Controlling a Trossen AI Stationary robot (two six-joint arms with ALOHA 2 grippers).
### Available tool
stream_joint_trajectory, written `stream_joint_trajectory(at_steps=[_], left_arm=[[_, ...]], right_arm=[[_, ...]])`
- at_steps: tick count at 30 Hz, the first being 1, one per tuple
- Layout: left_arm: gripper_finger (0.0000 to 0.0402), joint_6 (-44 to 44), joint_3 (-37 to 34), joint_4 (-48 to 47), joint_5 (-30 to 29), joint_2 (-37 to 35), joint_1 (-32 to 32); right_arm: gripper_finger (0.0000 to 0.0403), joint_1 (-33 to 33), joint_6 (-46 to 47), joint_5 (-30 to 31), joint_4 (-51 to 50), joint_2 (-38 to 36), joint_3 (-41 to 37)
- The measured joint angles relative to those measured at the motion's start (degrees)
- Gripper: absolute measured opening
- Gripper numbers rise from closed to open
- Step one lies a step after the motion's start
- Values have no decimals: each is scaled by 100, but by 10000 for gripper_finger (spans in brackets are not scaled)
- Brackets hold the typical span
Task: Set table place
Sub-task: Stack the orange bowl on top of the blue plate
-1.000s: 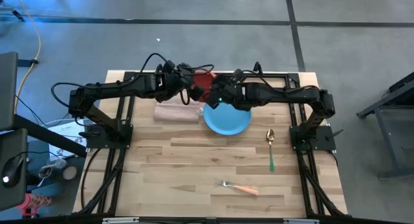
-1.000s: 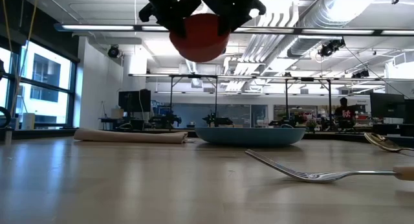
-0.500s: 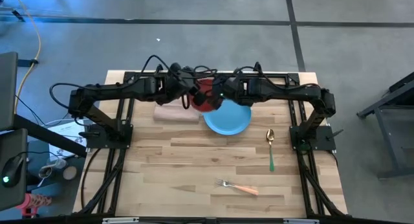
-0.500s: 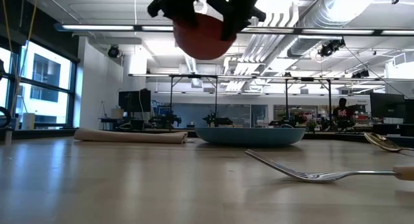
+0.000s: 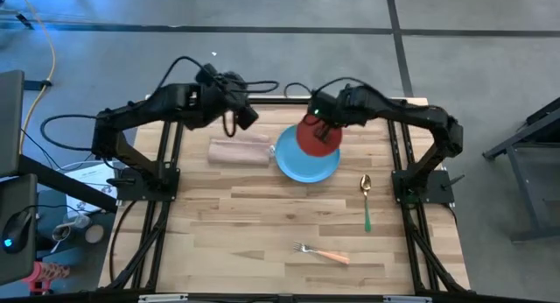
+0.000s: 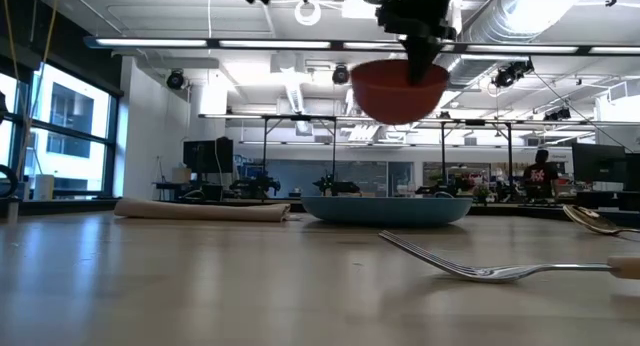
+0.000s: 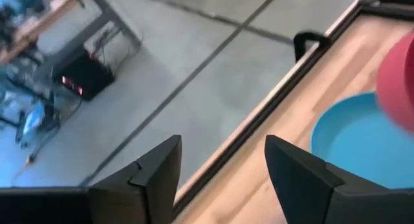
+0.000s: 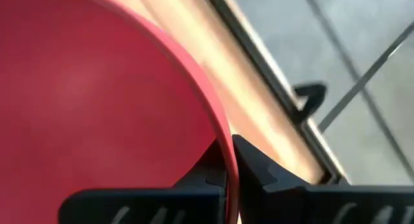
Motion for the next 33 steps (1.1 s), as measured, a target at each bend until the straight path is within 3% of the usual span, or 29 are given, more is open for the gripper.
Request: stream_joint_trajectory(at_steps=[6, 12, 22, 33], left_arm=[[213, -862, 187, -1007, -110, -290, -3], [214, -1516, 170, -1610, 17, -437, -2], [214, -1948, -178, -1662, 205, -431, -2], [214, -2200, -440, -1603, 340, -431, -2]], right_arm=[[1, -903, -706, -1546, 552, -57, -66], [1, -1165, -978, -2657, 2018, 64, -999], [0, -1286, -490, -2963, 2995, 72, -2574], [0, -1283, 89, -3087, 3626, 369, -2890]])
